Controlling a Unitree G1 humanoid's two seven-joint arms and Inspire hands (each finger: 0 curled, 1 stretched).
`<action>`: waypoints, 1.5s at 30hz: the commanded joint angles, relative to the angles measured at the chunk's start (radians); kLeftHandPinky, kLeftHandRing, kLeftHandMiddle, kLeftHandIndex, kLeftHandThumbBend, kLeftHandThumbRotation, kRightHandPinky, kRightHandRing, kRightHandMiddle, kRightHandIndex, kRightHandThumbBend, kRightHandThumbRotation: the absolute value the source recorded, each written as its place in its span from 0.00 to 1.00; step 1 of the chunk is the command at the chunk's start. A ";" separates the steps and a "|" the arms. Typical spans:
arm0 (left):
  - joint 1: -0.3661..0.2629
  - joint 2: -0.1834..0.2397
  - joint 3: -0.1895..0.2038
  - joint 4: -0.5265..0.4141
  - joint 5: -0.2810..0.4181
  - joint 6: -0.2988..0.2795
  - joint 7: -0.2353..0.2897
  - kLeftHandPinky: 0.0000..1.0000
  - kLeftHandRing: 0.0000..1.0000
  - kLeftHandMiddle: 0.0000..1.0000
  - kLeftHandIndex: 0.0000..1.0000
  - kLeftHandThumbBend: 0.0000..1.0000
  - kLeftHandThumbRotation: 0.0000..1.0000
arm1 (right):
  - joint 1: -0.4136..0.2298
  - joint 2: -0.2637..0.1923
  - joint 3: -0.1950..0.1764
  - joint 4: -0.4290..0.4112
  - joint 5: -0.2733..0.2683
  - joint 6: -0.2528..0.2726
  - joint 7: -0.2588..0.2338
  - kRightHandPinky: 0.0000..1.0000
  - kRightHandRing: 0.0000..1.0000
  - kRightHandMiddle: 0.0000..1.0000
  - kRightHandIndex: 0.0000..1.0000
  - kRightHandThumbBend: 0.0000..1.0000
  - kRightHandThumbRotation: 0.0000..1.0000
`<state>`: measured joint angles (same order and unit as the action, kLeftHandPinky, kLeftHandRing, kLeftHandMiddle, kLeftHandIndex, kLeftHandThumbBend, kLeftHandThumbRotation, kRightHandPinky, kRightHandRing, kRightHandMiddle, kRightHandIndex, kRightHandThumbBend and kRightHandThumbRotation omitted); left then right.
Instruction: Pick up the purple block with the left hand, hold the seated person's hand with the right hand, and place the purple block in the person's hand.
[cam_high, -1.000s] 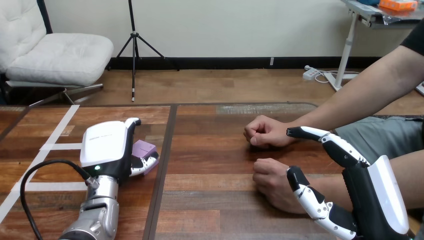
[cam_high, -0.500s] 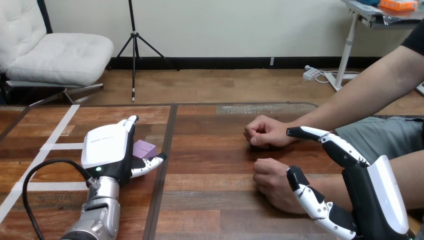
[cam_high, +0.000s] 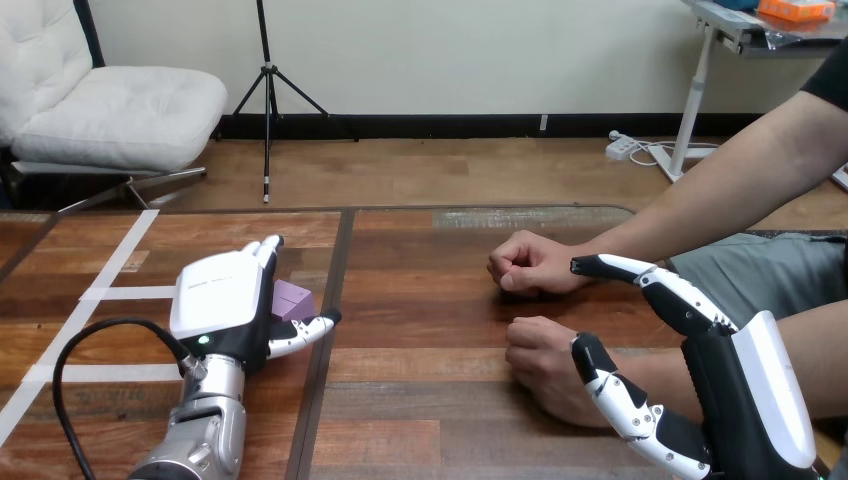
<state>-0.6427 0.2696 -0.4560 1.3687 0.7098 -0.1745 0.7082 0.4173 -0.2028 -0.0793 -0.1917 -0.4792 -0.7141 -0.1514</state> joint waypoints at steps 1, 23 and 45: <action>-0.045 -0.002 0.018 -0.014 -0.024 0.001 -0.014 0.84 0.87 0.89 0.90 0.77 0.66 | -0.043 -0.006 -0.006 -0.046 0.004 -0.002 -0.007 0.80 0.78 0.76 0.74 0.39 0.56; -0.057 -0.007 0.053 -0.017 -0.078 -0.002 -0.094 0.73 0.79 0.82 0.84 0.77 0.59 | -0.035 -0.008 -0.006 -0.046 0.014 -0.003 -0.002 0.82 0.78 0.76 0.74 0.40 0.57; -0.072 -0.026 0.052 -0.014 -0.086 0.010 -0.115 0.70 0.76 0.80 0.81 0.71 0.48 | -0.021 -0.012 -0.011 -0.052 0.017 0.000 0.003 0.81 0.78 0.76 0.73 0.40 0.55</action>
<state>-0.6429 0.2554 -0.4034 1.3687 0.6210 -0.1717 0.5892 0.4194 -0.2034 -0.0796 -0.1917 -0.4738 -0.7138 -0.1495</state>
